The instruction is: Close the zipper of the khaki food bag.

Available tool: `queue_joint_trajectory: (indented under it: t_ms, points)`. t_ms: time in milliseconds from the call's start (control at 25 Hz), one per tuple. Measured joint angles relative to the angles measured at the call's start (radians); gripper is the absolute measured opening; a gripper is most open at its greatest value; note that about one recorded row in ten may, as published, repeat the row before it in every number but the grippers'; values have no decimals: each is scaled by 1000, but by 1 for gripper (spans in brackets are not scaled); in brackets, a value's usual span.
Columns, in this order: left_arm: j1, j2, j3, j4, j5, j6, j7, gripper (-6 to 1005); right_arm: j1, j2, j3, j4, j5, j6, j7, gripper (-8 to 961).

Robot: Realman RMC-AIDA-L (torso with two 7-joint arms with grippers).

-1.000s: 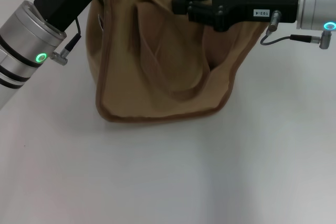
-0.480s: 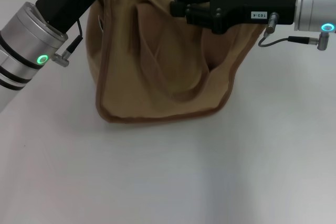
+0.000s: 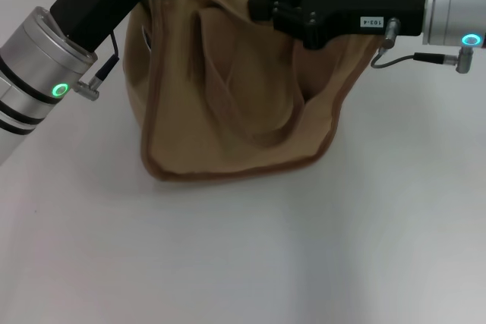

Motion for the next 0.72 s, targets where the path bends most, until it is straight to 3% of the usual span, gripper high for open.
queue_joint_trajectory:
  t_ms: [240,720]
  points:
    - [1,0,0,0,3,3,0,150,0,0,-5,1,1,1,-2,17]
    - [18,0,-2,0,-2,9,0,152,-27,1,-3,32,82,2,-92,6]
